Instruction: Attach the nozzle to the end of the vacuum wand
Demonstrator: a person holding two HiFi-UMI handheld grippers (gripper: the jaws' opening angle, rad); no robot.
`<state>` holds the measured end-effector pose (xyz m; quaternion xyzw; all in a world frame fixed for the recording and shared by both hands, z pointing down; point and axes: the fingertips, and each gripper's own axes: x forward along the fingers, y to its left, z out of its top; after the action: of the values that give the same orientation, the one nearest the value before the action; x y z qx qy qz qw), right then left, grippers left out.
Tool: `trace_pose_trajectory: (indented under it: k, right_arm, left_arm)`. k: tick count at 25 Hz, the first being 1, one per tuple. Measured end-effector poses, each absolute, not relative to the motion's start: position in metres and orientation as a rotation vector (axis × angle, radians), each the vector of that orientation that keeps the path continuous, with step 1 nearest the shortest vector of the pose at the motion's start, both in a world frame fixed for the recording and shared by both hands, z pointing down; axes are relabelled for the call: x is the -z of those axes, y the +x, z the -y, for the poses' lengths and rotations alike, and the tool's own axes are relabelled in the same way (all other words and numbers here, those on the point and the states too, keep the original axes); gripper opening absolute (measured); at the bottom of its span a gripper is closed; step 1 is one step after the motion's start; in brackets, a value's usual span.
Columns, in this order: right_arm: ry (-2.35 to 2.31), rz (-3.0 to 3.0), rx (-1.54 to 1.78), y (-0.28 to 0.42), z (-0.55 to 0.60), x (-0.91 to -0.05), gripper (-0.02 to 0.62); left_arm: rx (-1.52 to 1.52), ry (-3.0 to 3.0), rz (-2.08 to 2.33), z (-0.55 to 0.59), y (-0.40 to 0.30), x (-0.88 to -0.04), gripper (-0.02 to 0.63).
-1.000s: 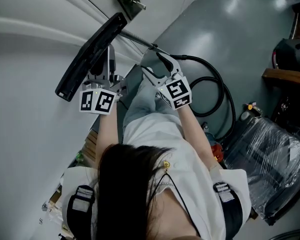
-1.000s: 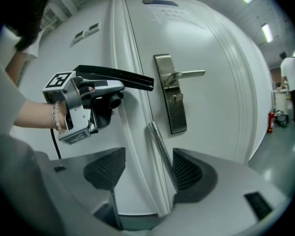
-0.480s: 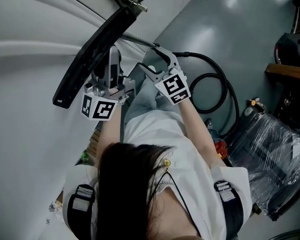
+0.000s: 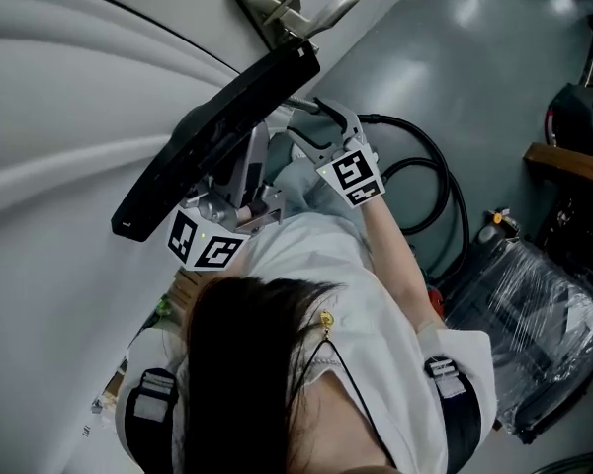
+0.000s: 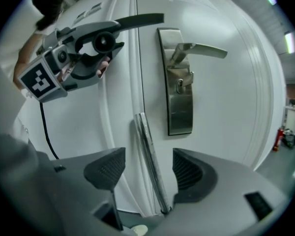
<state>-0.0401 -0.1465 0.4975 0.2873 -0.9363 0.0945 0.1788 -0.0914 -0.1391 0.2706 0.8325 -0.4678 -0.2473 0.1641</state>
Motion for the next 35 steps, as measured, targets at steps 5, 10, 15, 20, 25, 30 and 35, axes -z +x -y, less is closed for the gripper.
trace_pose_trajectory:
  k: [5,10,15,20,25,30,35]
  right_arm:
    - [0.754,2.619,-0.247,-0.045,0.159,-0.509,0.293]
    - [0.609,2.617,-0.199,-0.048,0.161,-0.516,0.293]
    - [0.512,2.657,-0.128,-0.053,0.161,-0.509,0.293]
    - [0.515,2.677,-0.187,-0.057,0.16,-0.522,0.293]
    - [0.434,2.652,-0.19,-0.07,0.166,-0.545,0.293]
    - [0.39,2.627,-0.188,-0.08,0.174,-0.56,0.291]
    - [0.4,2.636,-0.246,-0.092,0.183,-0.564,0.291]
  left_arm:
    - [0.656,2.369,1.34,0.147,-0.09,-0.278,0.15]
    - [0.677,2.347,1.41,0.153,-0.092,-0.276,0.15]
    - [0.66,2.327,1.512,0.154,-0.097,-0.279,0.15]
    - [0.681,2.292,1.534,0.155,-0.096,-0.282,0.15]
    - [0.723,2.241,1.6,0.156,-0.095,-0.281,0.15]
    - [0.617,2.244,1.694,0.154,-0.098,-0.285,0.15]
    - [0.499,2.221,1.879,0.16,-0.103,-0.302,0.151]
